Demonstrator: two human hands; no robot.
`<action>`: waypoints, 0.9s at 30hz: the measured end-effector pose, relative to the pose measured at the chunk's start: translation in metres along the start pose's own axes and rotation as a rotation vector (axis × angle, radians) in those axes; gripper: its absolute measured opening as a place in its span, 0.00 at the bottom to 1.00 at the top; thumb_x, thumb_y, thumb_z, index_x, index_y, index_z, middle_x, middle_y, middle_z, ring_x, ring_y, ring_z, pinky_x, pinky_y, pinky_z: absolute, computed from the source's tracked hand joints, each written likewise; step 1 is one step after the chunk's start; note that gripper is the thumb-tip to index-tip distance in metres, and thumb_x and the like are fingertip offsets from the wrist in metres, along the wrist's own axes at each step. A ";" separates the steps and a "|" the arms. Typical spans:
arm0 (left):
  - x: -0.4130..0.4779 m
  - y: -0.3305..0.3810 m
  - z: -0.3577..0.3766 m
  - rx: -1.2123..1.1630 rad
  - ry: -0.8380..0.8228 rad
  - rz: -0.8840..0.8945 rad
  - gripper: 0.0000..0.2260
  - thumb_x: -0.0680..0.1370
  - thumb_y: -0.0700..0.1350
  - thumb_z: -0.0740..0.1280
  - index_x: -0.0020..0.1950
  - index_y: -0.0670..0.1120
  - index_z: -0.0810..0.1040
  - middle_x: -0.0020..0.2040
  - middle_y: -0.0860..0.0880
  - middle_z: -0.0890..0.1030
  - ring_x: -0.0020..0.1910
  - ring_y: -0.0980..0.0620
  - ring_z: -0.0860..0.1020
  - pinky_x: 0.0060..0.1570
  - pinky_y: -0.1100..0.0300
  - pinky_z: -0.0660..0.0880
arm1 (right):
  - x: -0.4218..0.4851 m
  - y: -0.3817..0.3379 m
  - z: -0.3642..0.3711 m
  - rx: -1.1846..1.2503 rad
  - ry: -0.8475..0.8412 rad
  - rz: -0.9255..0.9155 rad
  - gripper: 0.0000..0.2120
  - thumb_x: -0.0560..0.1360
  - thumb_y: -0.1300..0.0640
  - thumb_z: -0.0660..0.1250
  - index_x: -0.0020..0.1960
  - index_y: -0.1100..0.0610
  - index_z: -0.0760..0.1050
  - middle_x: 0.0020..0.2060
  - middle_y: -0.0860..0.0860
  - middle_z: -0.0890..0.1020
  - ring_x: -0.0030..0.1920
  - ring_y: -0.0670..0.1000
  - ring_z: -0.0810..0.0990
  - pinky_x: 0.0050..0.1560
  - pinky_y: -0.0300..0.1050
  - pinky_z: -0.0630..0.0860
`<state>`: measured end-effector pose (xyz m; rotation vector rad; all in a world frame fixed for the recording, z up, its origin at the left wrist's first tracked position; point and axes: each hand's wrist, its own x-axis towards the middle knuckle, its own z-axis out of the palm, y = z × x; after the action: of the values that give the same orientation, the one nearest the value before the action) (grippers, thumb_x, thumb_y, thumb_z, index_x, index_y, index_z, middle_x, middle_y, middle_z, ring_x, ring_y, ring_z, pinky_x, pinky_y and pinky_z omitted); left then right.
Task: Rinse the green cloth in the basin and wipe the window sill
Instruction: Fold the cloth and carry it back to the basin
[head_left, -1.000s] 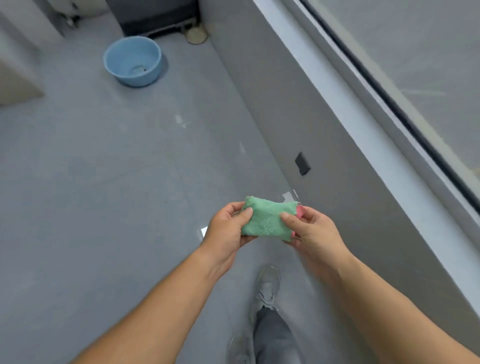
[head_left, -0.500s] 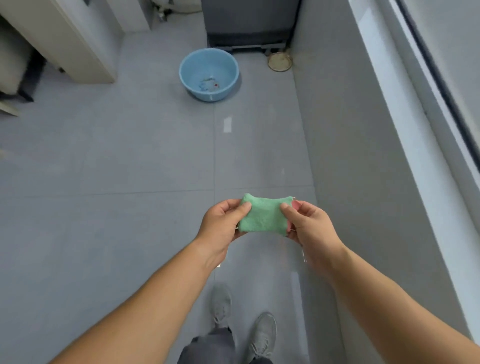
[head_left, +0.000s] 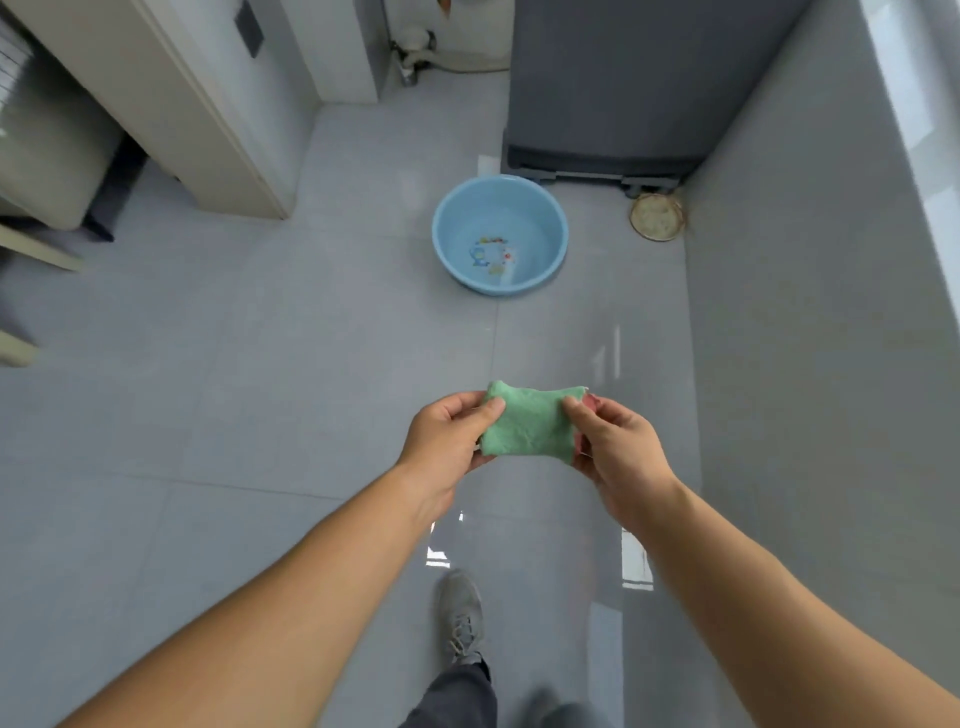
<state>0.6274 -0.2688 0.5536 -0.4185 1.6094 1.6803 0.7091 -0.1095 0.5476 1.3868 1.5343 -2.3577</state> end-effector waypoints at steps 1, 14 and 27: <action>0.021 0.017 0.000 0.006 0.013 -0.005 0.06 0.77 0.43 0.71 0.53 0.44 0.83 0.44 0.49 0.86 0.41 0.54 0.85 0.42 0.59 0.82 | 0.019 -0.014 0.012 0.006 -0.015 0.004 0.06 0.76 0.60 0.70 0.41 0.57 0.82 0.33 0.50 0.84 0.34 0.48 0.83 0.35 0.41 0.80; 0.338 0.172 0.052 0.129 0.194 -0.035 0.07 0.73 0.40 0.75 0.50 0.43 0.82 0.48 0.43 0.85 0.44 0.48 0.83 0.51 0.52 0.81 | 0.356 -0.139 0.086 -0.076 0.081 0.141 0.06 0.73 0.59 0.74 0.42 0.58 0.77 0.36 0.54 0.81 0.37 0.53 0.81 0.42 0.51 0.84; 0.659 0.120 0.048 0.308 0.145 -0.085 0.09 0.74 0.35 0.72 0.50 0.46 0.79 0.52 0.42 0.84 0.48 0.44 0.84 0.54 0.47 0.81 | 0.654 -0.078 0.113 -0.185 0.232 0.197 0.03 0.77 0.59 0.70 0.47 0.59 0.79 0.30 0.53 0.76 0.28 0.49 0.74 0.42 0.48 0.84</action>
<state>0.1212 -0.0207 0.1882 -0.4531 1.8931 1.3363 0.2015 0.1283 0.1831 1.7236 1.5361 -1.9474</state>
